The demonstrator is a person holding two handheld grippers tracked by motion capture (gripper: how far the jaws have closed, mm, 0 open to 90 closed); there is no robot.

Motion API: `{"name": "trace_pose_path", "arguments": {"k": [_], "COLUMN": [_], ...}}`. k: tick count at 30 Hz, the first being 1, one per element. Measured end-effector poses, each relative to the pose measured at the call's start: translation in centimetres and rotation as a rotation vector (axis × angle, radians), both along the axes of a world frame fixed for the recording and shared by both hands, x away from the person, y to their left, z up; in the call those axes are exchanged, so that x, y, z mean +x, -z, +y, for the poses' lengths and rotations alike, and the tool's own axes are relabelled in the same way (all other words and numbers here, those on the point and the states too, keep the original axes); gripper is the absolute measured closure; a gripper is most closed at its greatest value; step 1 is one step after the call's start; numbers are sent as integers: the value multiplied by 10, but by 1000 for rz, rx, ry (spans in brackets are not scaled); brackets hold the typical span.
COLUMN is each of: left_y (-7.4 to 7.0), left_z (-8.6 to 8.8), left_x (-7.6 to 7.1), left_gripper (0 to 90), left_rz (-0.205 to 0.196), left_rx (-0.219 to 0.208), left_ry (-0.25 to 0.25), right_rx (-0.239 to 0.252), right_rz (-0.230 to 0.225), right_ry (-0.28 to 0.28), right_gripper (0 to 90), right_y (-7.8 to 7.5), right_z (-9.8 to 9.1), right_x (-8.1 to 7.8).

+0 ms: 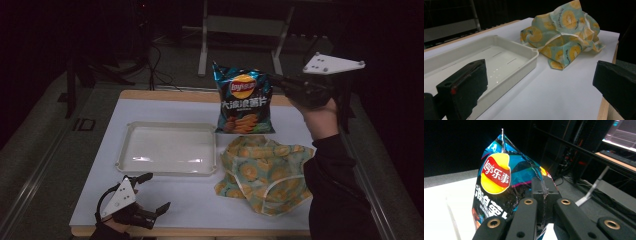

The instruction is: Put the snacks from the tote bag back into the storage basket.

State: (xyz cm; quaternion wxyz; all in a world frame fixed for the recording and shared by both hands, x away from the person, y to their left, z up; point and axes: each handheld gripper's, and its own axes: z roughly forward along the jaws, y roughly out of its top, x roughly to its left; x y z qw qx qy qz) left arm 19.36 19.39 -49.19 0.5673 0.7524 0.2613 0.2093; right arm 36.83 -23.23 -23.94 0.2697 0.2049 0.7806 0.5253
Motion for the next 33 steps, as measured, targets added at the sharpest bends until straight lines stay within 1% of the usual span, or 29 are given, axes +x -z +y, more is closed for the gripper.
{"name": "trace_pose_path", "arguments": {"k": [1,2,3,4,7,11,20,26,29,31,33], "left_y": [0,0,0,0,0,0,-1,-1,-1,-1,-1], "left_z": [0,0,0,1,2,5,9,9,9,9,9], "left_x": [0,0,0,-2,-3,-5,-8,-8,-9,-9,-10], "left_gripper": [2,2,2,2,1,2,2,2,2,2,2], "left_rz": [-2,-2,-2,-4,-6,-10,-18,-20,-24,-25,-33], "left_rx": [-1,-1,-1,3,10,2,-3,-4,2,4,9], "left_ry": [0,0,0,2,3,-6,-16,-11,-10,-8,-11], "right_rx": [-3,-3,-2,-8,-16,-17,14,19,32,52,62], "right_rz": [1,1,2,7,9,14,31,37,35,44,51], "right_ry": [-6,-6,-12,-21,-27,-40,-81,-114,-128,-136,-140], "right_gripper": [900,900,900,900,900,900,900,900,900,900,900], "right_y": [1,1,2,4,8,14,25,33,37,41,45], "right_z": [6,6,11,23,37,56,96,128,145,155,164], "right_x": [1,1,1,2,3,4,6,7,7,8,8]}}
